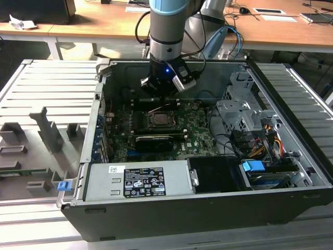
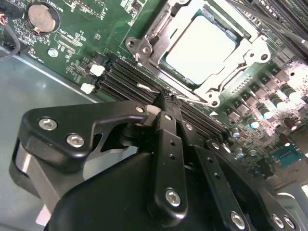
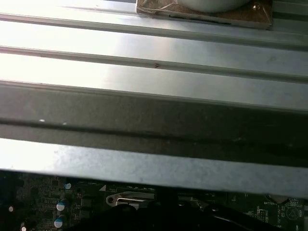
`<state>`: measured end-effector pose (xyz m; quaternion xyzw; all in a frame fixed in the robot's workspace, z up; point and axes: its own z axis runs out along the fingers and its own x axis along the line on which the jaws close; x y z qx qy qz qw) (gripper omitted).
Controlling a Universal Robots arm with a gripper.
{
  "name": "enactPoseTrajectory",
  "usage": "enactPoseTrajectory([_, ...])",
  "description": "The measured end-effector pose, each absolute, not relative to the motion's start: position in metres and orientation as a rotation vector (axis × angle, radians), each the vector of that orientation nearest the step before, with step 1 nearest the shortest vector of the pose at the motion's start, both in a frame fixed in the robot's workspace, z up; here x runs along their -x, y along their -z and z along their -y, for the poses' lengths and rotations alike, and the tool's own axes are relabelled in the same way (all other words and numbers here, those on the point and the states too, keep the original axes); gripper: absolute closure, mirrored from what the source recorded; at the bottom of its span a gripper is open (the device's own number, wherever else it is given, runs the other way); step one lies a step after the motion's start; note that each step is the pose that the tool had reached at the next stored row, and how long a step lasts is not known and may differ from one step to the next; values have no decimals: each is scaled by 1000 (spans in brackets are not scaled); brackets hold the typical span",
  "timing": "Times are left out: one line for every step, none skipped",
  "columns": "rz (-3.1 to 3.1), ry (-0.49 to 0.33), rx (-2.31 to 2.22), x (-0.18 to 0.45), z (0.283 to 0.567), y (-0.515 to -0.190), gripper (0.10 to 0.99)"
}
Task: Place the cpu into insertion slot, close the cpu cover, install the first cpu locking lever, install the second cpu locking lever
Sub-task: 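Install the first cpu locking lever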
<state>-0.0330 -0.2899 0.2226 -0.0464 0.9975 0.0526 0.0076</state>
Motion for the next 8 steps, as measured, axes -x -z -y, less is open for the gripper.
enactPoseTrajectory([-3119, -164, 142, 32, 290, -222, 980])
enactPoseTrajectory([-3119, -164, 137, 31, 290, -221, 980])
enactPoseTrajectory([-3119, -164, 133, 31, 290, -221, 980])
enactPoseTrajectory([-3119, -164, 130, 30, 290, -221, 980])
enactPoseTrajectory([-3119, -164, 128, 30, 290, -221, 980])
enactPoseTrajectory([-3118, -164, 127, 30, 290, -220, 980])
enactPoseTrajectory([-3118, -164, 127, 29, 290, -220, 980])
enactPoseTrajectory([-3117, -164, 126, 29, 290, -220, 980])
